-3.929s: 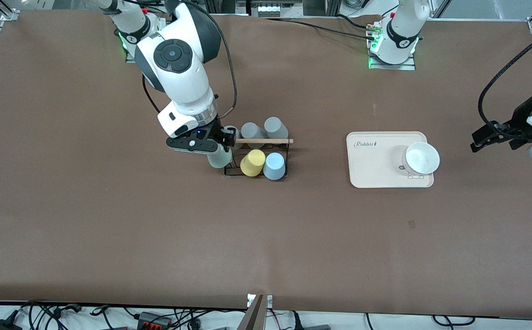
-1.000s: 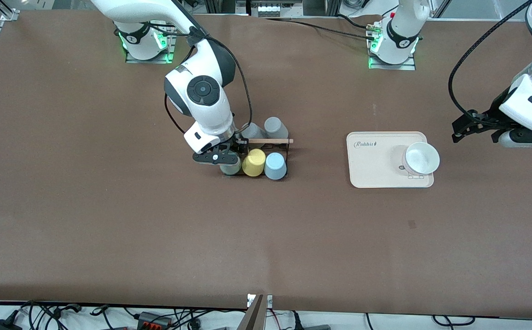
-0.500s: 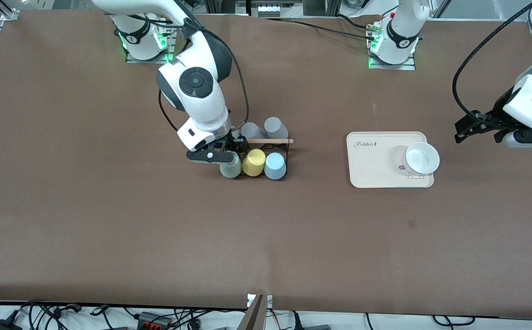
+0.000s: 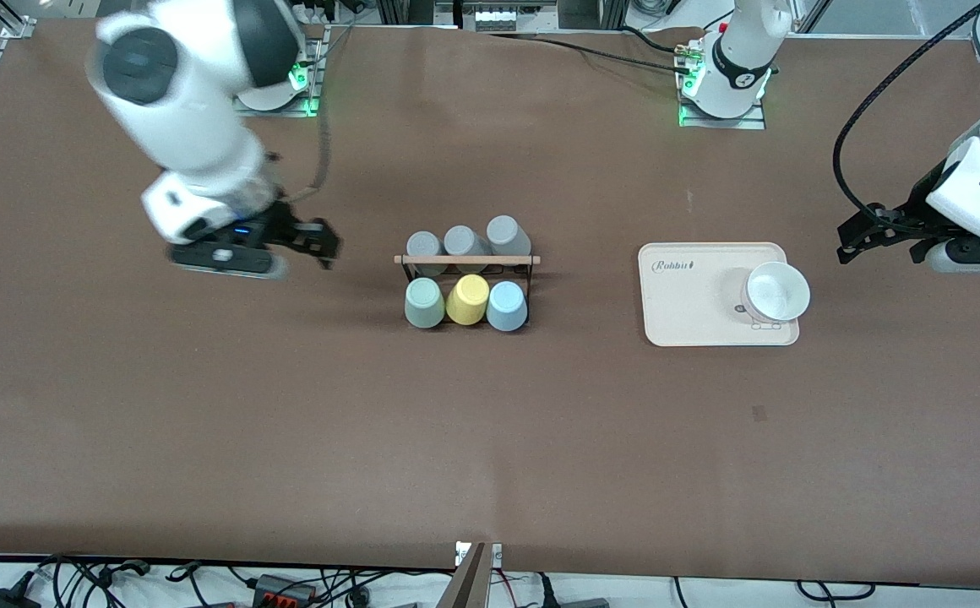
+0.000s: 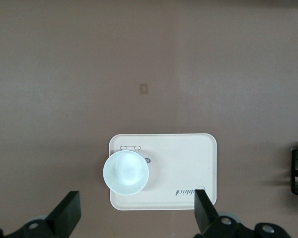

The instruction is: Hang scattered cups on rack with three cups

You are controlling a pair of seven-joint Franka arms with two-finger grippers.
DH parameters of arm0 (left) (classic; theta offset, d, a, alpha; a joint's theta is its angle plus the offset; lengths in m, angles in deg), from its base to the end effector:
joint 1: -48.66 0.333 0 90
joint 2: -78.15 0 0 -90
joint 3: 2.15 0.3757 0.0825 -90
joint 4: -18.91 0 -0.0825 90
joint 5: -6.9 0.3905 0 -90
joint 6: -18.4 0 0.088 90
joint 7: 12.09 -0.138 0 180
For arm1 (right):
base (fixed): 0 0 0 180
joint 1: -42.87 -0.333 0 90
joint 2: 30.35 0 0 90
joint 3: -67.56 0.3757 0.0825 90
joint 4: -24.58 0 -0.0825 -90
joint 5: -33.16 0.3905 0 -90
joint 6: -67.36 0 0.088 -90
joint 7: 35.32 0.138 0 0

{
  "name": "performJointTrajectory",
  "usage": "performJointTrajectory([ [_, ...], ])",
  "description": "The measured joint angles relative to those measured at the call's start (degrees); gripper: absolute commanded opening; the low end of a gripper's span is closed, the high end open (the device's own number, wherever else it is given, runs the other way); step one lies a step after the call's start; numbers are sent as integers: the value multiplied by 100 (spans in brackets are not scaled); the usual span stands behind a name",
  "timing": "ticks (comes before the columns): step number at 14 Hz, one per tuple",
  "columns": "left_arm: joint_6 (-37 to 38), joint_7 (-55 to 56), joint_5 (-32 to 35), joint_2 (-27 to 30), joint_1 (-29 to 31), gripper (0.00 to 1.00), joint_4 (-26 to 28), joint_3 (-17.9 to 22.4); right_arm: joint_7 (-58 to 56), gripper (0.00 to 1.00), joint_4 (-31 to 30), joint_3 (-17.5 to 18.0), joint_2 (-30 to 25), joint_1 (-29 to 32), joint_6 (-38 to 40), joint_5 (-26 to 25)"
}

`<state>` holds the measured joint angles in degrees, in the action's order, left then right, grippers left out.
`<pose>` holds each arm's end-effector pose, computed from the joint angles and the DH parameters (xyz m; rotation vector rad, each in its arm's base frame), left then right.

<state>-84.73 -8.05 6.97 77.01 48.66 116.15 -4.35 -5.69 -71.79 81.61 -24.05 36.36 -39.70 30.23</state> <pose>0.5870 -0.0222 0.6015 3.1344 0.0500 0.1299 0.5848 0.2060 0.5633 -3.1172 0.2307 -0.1285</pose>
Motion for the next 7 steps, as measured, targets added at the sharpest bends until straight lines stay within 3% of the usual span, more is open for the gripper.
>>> performJointTrajectory([
  [3,0,0,0,0,16,100,-1,16,-876,100,-4,-175,-400,952,653,54],
  [7,2,0,0,1,12,100,-3,-7,-1325,100,165,-582,-467,1541,1324,60],
])
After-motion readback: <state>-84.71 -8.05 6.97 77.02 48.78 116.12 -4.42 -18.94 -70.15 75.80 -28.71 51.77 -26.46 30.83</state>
